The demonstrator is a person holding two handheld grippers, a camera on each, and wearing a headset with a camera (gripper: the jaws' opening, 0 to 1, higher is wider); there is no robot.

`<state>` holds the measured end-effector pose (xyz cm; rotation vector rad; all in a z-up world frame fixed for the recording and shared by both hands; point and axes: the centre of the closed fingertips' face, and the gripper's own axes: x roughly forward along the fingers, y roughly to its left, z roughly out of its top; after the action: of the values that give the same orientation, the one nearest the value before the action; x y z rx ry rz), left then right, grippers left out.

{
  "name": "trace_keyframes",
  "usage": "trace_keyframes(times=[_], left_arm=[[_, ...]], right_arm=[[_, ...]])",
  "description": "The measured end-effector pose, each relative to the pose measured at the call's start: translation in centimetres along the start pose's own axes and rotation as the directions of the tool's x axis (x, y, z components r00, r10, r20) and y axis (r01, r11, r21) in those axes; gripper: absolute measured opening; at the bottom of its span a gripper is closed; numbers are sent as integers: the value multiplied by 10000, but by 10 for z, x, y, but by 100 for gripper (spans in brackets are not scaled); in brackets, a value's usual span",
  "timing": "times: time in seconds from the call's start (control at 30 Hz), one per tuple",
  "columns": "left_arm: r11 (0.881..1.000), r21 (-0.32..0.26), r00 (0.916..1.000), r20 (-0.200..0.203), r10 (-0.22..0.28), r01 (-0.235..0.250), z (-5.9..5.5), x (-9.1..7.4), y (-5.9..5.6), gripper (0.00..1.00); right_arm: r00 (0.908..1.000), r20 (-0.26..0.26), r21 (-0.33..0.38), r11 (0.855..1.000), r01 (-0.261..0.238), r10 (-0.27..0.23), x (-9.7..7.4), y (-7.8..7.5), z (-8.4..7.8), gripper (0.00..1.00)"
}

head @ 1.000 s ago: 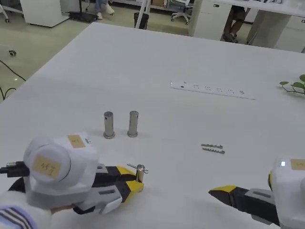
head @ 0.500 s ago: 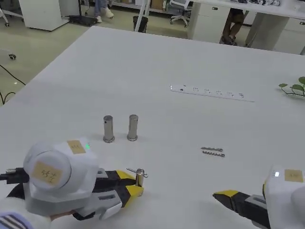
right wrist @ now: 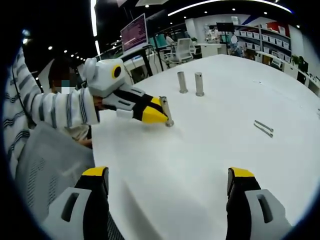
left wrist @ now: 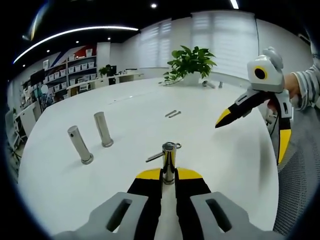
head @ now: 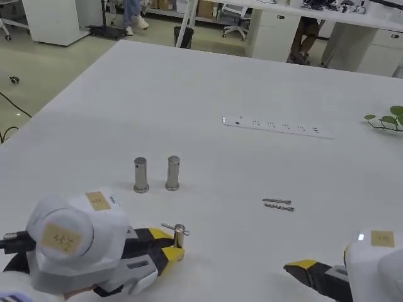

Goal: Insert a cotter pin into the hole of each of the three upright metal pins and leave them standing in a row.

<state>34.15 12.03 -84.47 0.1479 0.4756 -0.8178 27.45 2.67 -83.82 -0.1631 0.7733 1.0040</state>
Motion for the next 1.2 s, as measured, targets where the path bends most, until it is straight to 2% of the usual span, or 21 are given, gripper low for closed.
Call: trace_keyframes(times=[0.1,0.2,0.4,0.6,0.8,0.97,1.07,1.2], left_arm=[[10000,-80,10000,69,-1,2,0,-1,0,7],[9990,-414,9996,239,168,-158,1,-1,3,7],[9957,-782,9974,479,532,-494,10,-1,14,7],[9931,-731,9945,435,952,-918,15,1,27,7],[9921,-653,9935,304,1097,-1076,16,7,33,7],[9887,-993,9926,357,1162,-1122,17,9,37,7],[9877,-997,9914,375,1251,-1208,17,9,39,7],[9862,-898,9896,231,1417,-1391,15,10,43,7]], right_arm=[[10000,5,8,10000,-40,40,1,1,0,100],[10000,10,-4,10000,-30,30,1,1,0,100],[10000,73,8,10000,-26,26,0,1,2,100],[9999,140,-147,9999,84,-82,-1,-2,8,100],[9997,225,-143,9999,41,-38,0,-3,12,100],[9999,148,-248,9997,62,-58,1,-5,14,100],[9999,115,-334,9994,86,-82,1,-7,16,100],[9995,313,-334,9994,80,-69,1,-7,22,100]])
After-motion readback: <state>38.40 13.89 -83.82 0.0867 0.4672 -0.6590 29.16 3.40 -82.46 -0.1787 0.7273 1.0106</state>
